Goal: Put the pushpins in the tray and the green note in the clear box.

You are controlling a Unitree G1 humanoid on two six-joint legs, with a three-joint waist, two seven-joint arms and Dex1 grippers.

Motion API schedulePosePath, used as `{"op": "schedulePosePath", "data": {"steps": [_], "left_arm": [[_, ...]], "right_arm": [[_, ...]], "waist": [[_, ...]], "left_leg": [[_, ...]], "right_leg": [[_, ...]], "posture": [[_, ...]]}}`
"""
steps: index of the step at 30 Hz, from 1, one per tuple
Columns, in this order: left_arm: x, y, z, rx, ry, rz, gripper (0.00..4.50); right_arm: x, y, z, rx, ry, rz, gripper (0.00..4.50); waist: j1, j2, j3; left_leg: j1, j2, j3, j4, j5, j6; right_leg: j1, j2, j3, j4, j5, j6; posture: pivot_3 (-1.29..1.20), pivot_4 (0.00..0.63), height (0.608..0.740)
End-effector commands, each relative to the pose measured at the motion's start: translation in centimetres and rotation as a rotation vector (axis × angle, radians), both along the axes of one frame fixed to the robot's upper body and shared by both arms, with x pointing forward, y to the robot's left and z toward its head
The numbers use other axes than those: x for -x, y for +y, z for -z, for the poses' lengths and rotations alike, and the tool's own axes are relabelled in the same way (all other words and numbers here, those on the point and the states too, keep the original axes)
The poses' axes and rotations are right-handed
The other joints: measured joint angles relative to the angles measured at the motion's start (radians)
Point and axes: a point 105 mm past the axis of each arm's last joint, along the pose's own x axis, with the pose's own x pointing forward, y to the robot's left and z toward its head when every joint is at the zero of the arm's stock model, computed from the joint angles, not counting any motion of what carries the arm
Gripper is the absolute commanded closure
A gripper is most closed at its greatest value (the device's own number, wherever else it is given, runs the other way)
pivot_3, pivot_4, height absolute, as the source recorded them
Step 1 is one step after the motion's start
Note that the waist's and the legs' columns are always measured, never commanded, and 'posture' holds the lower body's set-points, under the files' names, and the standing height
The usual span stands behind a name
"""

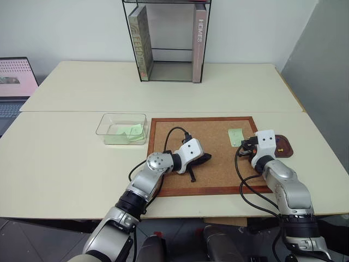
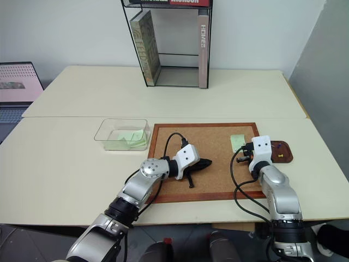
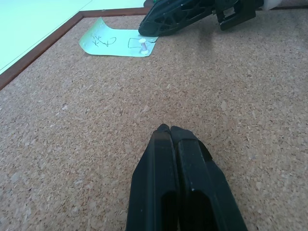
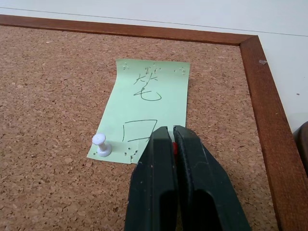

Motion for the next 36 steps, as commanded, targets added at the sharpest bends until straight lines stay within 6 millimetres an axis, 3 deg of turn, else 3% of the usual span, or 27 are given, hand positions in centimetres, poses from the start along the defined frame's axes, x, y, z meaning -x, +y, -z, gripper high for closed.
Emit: {"op": "schedulePosePath", "data": {"steps": [1,9,16,20,25,29,36], "left_arm": [[1.0,0.7,3.0,-0.095,0.077,0.013,4.5],[1.0,0.8,3.1,-0.104,0.074,0.02,4.5],[1.1,0.7,3.1,-0.105,0.075,0.023,4.5],[1.0,0.7,3.1,-0.106,0.074,0.025,4.5],[1.1,0.5,3.1,-0.105,0.072,0.029,4.5],[1.1,0.3,3.1,-0.102,0.073,0.032,4.5],[1.0,0.1,3.2,-0.1,0.072,0.034,4.5]], "right_arm": [[0.1,0.3,-2.3,0.015,-0.093,0.0,4.43],[1.0,1.4,-4.0,0.003,-0.16,-0.019,4.43],[1.5,0.6,-6.2,-0.02,-0.222,0.021,4.43],[1.9,-0.8,-7.3,-0.017,-0.241,0.062,4.43],[2.9,-4.4,-7.5,0.044,-0.22,0.141,4.43],[3.9,-8.4,-5.6,0.131,-0.108,0.23,4.43],[4.0,-9.6,-3.6,0.16,-0.006,0.214,4.43]], "waist": [[0.0,0.0,0.0],[0.002,0.0,0.0],[0.002,0.0,0.0],[0.003,0.0,0.0],[0.004,0.0,0.0],[0.01,0.0,0.0],[0.011,0.0,0.0]], "left_leg": [[0.0,0.0,0.0,0.0,0.0,0.0],[-0.003,0.0,0.0,-0.003,0.0,0.0],[-0.003,0.0,0.0,-0.003,0.0,0.0],[-0.003,0.0,0.0,-0.003,0.0,0.0],[-0.004,0.0,0.0,-0.003,0.0,0.0],[-0.004,0.0,0.0,-0.003,0.0,0.0],[-0.002,0.0,0.0,-0.003,0.0,0.0]], "right_leg": [[0.0,0.0,0.0,0.0,0.0,0.0],[-0.004,0.0,0.0,0.0,0.0,0.0],[-0.004,0.0,0.0,0.0,0.0,0.0],[-0.004,0.0,0.0,0.0,0.0,-0.001],[-0.004,0.0,0.0,0.0,-0.001,-0.001],[-0.004,0.0,0.0,-0.001,-0.001,-0.001],[-0.004,0.0,0.0,0.0,-0.001,-0.001]], "posture": [[0.0,0.15,0.74],[0.0,0.15,0.74],[0.0,0.15,0.74],[0.0,0.15,0.74],[0.0,0.15,0.74],[0.0,0.15,0.74],[0.0,0.15,0.74]]}}
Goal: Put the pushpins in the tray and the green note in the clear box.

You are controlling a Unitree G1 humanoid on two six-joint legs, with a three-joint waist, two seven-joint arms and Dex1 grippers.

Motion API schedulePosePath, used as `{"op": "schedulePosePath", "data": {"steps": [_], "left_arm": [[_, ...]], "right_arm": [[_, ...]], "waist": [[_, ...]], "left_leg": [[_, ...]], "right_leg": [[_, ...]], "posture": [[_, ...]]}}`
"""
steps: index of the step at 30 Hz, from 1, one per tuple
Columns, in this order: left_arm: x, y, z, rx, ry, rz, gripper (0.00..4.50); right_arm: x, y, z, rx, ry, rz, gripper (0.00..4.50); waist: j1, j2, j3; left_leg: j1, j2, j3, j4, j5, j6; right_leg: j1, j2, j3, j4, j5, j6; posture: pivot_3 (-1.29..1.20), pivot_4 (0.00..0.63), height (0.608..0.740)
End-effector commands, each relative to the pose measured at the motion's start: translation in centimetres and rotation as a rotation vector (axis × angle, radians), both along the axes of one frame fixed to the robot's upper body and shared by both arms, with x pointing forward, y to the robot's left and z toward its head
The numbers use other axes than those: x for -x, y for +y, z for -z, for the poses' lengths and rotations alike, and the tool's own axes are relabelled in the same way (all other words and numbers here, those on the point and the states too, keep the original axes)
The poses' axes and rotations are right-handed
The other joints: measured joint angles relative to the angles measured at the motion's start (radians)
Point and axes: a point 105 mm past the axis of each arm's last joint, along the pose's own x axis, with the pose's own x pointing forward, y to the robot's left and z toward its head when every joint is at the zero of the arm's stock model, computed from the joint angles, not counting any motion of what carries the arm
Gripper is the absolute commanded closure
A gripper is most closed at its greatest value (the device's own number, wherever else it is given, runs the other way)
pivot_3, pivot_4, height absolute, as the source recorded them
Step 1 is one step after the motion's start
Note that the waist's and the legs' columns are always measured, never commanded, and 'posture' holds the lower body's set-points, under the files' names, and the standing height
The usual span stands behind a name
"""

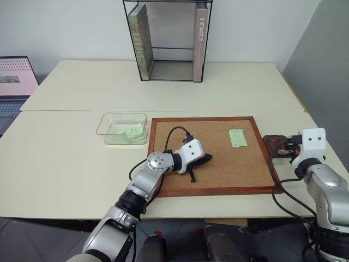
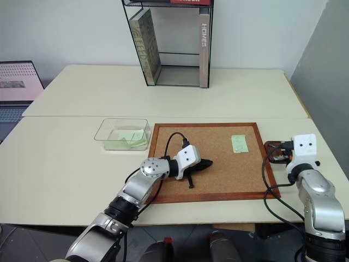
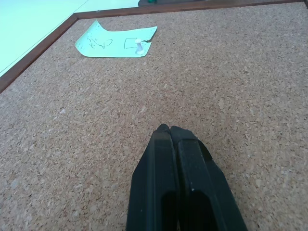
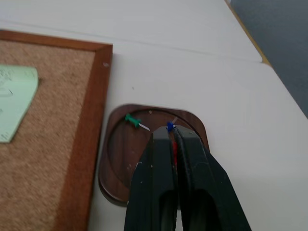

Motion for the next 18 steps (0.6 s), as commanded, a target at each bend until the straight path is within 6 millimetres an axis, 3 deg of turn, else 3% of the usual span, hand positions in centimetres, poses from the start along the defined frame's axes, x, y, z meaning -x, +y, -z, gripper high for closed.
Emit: {"op": "schedulePosePath", "data": {"steps": [1,3,11,18], "left_arm": [[0.9,0.3,3.2,-0.078,0.091,0.002,4.5],[0.9,0.3,3.2,-0.078,0.09,0.001,4.5],[0.8,0.4,3.1,-0.079,0.087,-0.005,4.5],[0.8,0.6,3.2,-0.081,0.086,-0.008,4.5]], "right_arm": [[-0.3,-0.2,-0.2,0.004,-0.002,-0.015,4.43],[-0.7,-0.2,-0.1,-0.012,-0.001,-0.019,4.43],[-2.1,-0.2,0.1,-0.041,-0.003,-0.019,2.77],[-2.1,-0.4,-0.3,-0.074,-0.019,-0.012,1.49]], "waist": [[0.0,0.0,0.0],[0.001,0.0,0.0],[0.004,0.0,0.0],[0.005,0.0,0.0]], "left_leg": [[0.0,0.0,0.0,0.0,0.0,0.0],[0.0,0.0,0.0,0.0,0.0,0.0],[-0.001,0.0,0.0,0.0,0.0,0.0],[-0.001,0.0,0.0,0.0,0.0,0.0]], "right_leg": [[0.0,0.0,0.0,0.0,0.0,0.0],[0.0,0.0,0.0,-0.001,0.0,0.0],[0.0,0.0,0.0,-0.001,0.0,0.0],[0.0,0.0,0.0,-0.001,0.0,0.0]], "posture": [[0.0,0.15,0.74],[0.0,0.15,0.74],[0.0,0.15,0.74],[0.0,0.15,0.74]]}}
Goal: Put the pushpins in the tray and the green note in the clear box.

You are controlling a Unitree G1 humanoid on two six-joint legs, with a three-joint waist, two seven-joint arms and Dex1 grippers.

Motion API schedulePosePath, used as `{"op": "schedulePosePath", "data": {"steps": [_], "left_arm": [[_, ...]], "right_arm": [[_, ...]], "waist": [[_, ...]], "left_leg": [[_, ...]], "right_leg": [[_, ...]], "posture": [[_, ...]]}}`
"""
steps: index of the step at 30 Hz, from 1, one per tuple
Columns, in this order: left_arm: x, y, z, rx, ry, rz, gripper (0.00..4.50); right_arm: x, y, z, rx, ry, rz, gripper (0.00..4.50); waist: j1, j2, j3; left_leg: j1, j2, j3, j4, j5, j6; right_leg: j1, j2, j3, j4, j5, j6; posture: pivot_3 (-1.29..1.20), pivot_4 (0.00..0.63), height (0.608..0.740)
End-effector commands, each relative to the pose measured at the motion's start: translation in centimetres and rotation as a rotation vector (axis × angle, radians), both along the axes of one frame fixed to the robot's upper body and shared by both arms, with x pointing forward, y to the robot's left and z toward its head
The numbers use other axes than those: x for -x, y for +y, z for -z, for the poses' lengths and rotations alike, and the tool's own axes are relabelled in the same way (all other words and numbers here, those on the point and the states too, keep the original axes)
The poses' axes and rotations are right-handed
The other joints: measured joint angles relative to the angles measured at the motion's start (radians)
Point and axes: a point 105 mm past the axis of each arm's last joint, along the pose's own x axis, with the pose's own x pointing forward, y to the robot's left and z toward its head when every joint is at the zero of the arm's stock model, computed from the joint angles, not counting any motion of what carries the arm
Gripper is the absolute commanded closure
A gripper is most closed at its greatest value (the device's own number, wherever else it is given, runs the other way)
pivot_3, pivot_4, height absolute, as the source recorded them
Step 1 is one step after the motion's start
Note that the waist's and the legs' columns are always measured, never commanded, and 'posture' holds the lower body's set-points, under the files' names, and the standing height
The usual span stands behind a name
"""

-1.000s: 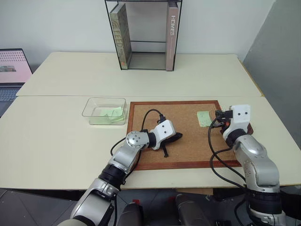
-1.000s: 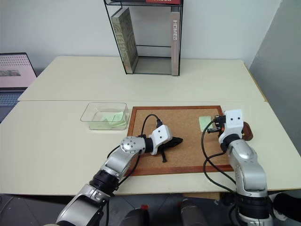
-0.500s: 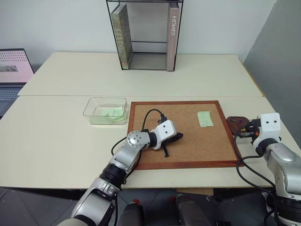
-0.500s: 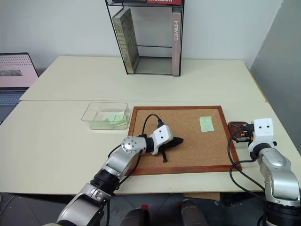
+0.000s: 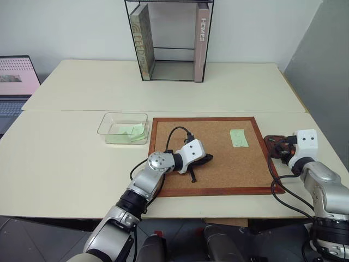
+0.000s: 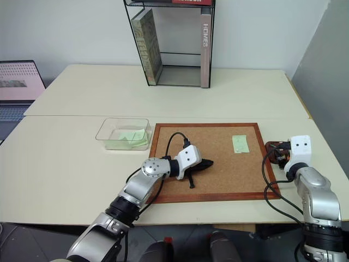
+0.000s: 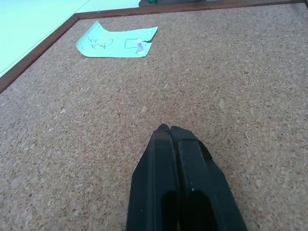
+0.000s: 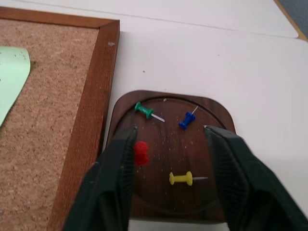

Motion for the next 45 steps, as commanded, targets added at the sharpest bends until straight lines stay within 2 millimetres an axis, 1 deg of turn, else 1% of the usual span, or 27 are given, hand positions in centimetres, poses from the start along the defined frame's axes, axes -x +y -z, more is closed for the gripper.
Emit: {"op": "schedulePosePath", "data": {"steps": [1,9,14,17,24,28,29,32,35,37,41,43,45], "left_arm": [[0.7,0.7,3.2,-0.085,0.085,-0.011,4.5],[0.7,0.5,3.2,-0.086,0.082,-0.004,4.5],[0.8,0.6,3.3,-0.09,0.08,-0.001,4.5],[0.8,0.5,3.3,-0.089,0.077,0.002,4.5],[0.8,0.5,3.3,-0.093,0.074,0.004,4.5],[0.8,0.5,3.3,-0.095,0.073,0.005,4.5],[0.8,0.5,3.3,-0.095,0.073,0.005,4.5],[0.8,0.6,3.3,-0.097,0.073,0.005,4.5],[0.8,0.6,3.4,-0.098,0.073,0.007,4.5],[0.8,0.6,3.4,-0.099,0.072,0.007,4.5],[0.8,0.6,3.4,-0.101,0.071,0.009,4.5],[0.8,0.6,3.4,-0.102,0.068,0.01,4.5],[0.7,0.6,3.3,-0.102,0.067,0.008,4.5]], "right_arm": [[-0.1,-0.3,-1.5,-0.034,-0.055,0.008,1.49],[0.2,-0.6,-1.1,-0.034,-0.034,0.014,1.49],[0.4,-0.5,-0.2,-0.017,0.019,0.006,1.49],[0.5,-0.9,0.2,0.039,0.032,0.037,1.49],[0.4,-1.1,0.1,0.072,0.023,0.051,1.49],[0.3,-1.1,-0.4,0.087,-0.011,0.045,1.49],[0.3,-1.0,-0.9,0.079,-0.04,0.045,1.49],[0.1,-0.8,-2.9,-0.02,-0.147,0.048,1.49],[0.2,-0.7,-3.8,-0.067,-0.189,0.045,1.49],[0.2,-0.8,-4.3,-0.092,-0.211,0.05,1.49],[0.2,-0.7,-4.7,-0.122,-0.226,0.046,1.49],[0.4,0.5,-4.7,-0.114,-0.222,-0.032,1.49],[0.8,3.0,-4.1,-0.108,-0.186,-0.172,1.49]], "waist": [[0.0,0.0,0.0],[0.0,0.0,0.0],[0.002,0.0,0.0],[0.002,0.0,0.0],[0.003,0.0,0.0],[0.003,0.0,0.0],[0.003,0.0,0.0],[0.003,0.0,0.0],[0.003,0.0,0.0],[0.003,0.0,0.0],[0.003,0.0,0.0],[0.003,0.0,0.0],[0.004,0.0,0.0]], "left_leg": [[0.0,0.0,0.0,0.0,0.0,0.0],[0.0,0.0,0.0,0.0,0.0,0.0],[0.0,0.0,0.0,0.0,0.0,0.0],[0.0,0.0,0.0,0.0,0.0,0.0],[0.0,0.0,0.0,0.0,0.0,0.0],[0.0,0.0,0.0,0.0,0.0,0.0],[0.0,0.0,0.0,0.0,0.0,0.0],[0.0,0.0,0.0,0.0,0.0,0.0],[0.0,0.0,0.0,0.0,0.0,0.0],[0.0,0.0,0.0,0.0,0.0,0.0],[0.0,0.0,0.0,0.0,0.0,0.0],[0.0,0.0,0.0,0.0,0.0,0.0],[0.0,0.0,0.0,0.0,0.0,0.0]], "right_leg": [[0.0,0.0,0.0,0.0,0.0,0.0],[0.0,0.0,0.0,0.0,0.0,0.0],[0.0,0.0,0.0,0.0,0.0,0.0],[0.0,0.0,0.0,0.0,0.0,0.0],[0.0,0.0,0.0,0.0,0.0,0.0],[0.0,0.0,0.0,0.0,0.0,0.0],[0.0,0.0,0.0,0.0,0.0,0.0],[0.0,0.0,0.0,0.0,0.0,0.0],[0.0,0.0,0.0,0.0,0.0,0.0],[0.0,0.0,0.0,0.0,0.0,0.0],[0.0,0.0,0.0,0.0,0.0,0.0],[0.0,0.0,0.0,0.0,0.0,0.0],[0.001,0.0,0.0,0.0,0.0,0.0]], "posture": [[0.0,0.15,0.74],[0.0,0.15,0.74],[0.0,0.15,0.74],[0.0,0.15,0.74],[0.0,0.15,0.74],[0.0,0.15,0.74],[0.0,0.15,0.74],[0.0,0.15,0.74],[0.0,0.15,0.74],[0.0,0.15,0.74],[0.0,0.15,0.74],[0.0,0.15,0.74],[0.0,0.15,0.74]]}}
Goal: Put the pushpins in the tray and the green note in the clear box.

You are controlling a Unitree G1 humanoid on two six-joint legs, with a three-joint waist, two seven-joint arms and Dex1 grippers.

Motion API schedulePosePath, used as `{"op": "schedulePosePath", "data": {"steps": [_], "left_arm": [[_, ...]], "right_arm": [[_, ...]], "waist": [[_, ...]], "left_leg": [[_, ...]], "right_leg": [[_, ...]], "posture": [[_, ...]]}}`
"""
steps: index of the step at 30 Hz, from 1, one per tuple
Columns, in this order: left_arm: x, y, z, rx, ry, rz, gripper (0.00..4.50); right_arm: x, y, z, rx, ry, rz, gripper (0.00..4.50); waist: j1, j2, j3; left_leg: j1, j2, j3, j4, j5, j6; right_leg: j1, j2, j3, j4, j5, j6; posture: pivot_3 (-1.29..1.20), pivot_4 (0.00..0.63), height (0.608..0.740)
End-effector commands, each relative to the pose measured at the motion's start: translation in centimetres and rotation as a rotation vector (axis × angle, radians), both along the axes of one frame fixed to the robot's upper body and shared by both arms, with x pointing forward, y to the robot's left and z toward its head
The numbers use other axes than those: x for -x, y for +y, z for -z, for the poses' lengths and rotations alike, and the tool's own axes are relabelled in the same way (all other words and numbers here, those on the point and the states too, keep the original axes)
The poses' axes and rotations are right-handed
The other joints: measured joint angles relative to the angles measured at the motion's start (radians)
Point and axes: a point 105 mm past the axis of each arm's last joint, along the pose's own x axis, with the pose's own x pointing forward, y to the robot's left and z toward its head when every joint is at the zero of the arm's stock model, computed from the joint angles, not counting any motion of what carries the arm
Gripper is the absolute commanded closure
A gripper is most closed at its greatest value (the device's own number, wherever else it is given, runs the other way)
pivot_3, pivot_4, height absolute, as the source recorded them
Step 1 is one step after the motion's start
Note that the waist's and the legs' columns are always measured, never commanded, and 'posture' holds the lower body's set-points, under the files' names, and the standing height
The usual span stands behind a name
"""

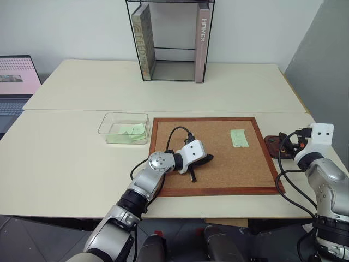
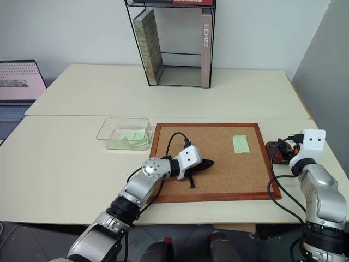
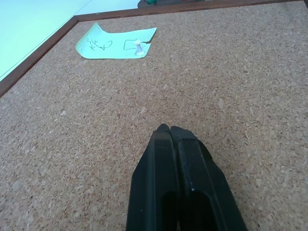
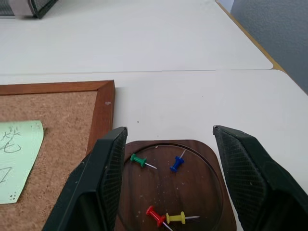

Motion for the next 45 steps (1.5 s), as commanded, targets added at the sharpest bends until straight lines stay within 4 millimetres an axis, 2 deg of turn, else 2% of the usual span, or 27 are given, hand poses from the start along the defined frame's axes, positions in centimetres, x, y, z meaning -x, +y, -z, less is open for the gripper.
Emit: {"op": "schedulePosePath", "data": {"steps": [1,6,11,16,22,26,36,38,40,45], "left_arm": [[0.7,0.8,3.3,-0.097,0.082,-0.005,4.5],[0.6,0.8,3.3,-0.097,0.08,-0.007,4.5],[0.6,0.8,3.3,-0.094,0.084,-0.009,4.5],[0.5,0.9,3.2,-0.095,0.084,-0.014,4.5],[0.3,1.1,3.1,-0.098,0.08,-0.02,4.5],[0.2,1.1,3.0,-0.094,0.081,-0.024,4.5],[0.3,1.2,3.1,-0.096,0.083,-0.027,4.5],[0.3,1.2,3.1,-0.096,0.083,-0.026,4.5],[0.3,1.2,3.1,-0.095,0.082,-0.026,4.5],[0.1,1.2,3.0,-0.092,0.079,-0.033,4.5]], "right_arm": [[0.8,4.3,-0.8,0.043,-0.022,-0.24,1.49],[1.4,7.8,0.9,0.059,0.034,-0.383,1.49],[0.9,9.8,1.8,0.065,0.044,-0.434,1.49],[-0.2,10.5,2.5,0.087,0.043,-0.43,1.49],[-1.7,10.1,2.7,0.122,0.04,-0.402,1.49],[-2.5,10.0,3.1,0.13,0.049,-0.381,2.09],[-2.5,10.5,3.5,0.134,0.057,-0.388,4.24],[-2.3,10.5,3.3,0.134,0.051,-0.39,4.45],[-2.2,10.6,2.9,0.13,0.036,-0.395,4.45],[-1.4,11.3,0.4,0.135,-0.036,-0.425,4.45]], "waist": [[0.0,0.0,0.0],[0.0,0.0,0.0],[0.0,0.0,0.0],[0.0,0.0,0.0],[0.001,0.0,0.0],[0.001,0.0,0.0],[0.001,0.0,0.0],[0.001,0.0,0.0],[0.001,0.0,0.0],[0.001,0.0,0.0]], "left_leg": [[0.0,0.0,0.0,0.0,0.0,0.0],[0.0,0.0,0.0,0.0,0.0,0.0],[0.0,0.0,0.0,0.001,0.0,0.0],[0.0,0.0,0.0,0.001,0.0,0.0],[0.0,0.0,0.0,0.001,0.0,0.0],[0.0,0.0,0.0,0.001,0.0,0.0],[0.0,0.0,0.0,0.001,0.0,0.0],[0.0,0.0,0.0,0.001,0.0,0.0],[0.0,0.0,0.0,0.001,0.0,0.0],[0.0,0.0,0.0,0.001,0.0,0.0]], "right_leg": [[0.0,0.0,0.0,0.0,0.0,0.0],[0.0,0.0,0.0,0.0,0.0,0.0],[0.0,0.0,0.0,0.0,0.0,0.0],[0.0,0.0,0.0,0.0,0.0,0.0],[0.0,0.0,0.0,0.0,0.0,0.0],[0.0,0.0,0.0,0.0,0.0,0.0],[0.0,0.0,0.0,0.0,0.0,0.0],[0.0,0.0,0.0,0.0,0.0,0.0],[0.0,0.0,0.0,0.0,0.0,0.0],[0.0,0.0,0.0,0.0,0.0,0.0]], "posture": [[0.0,0.15,0.74],[0.0,0.15,0.74],[0.0,0.15,0.74],[0.0,0.15,0.74],[0.0,0.15,0.74],[0.0,0.15,0.74],[0.0,0.15,0.74],[0.0,0.15,0.74],[0.0,0.15,0.74],[0.0,0.15,0.74]]}}
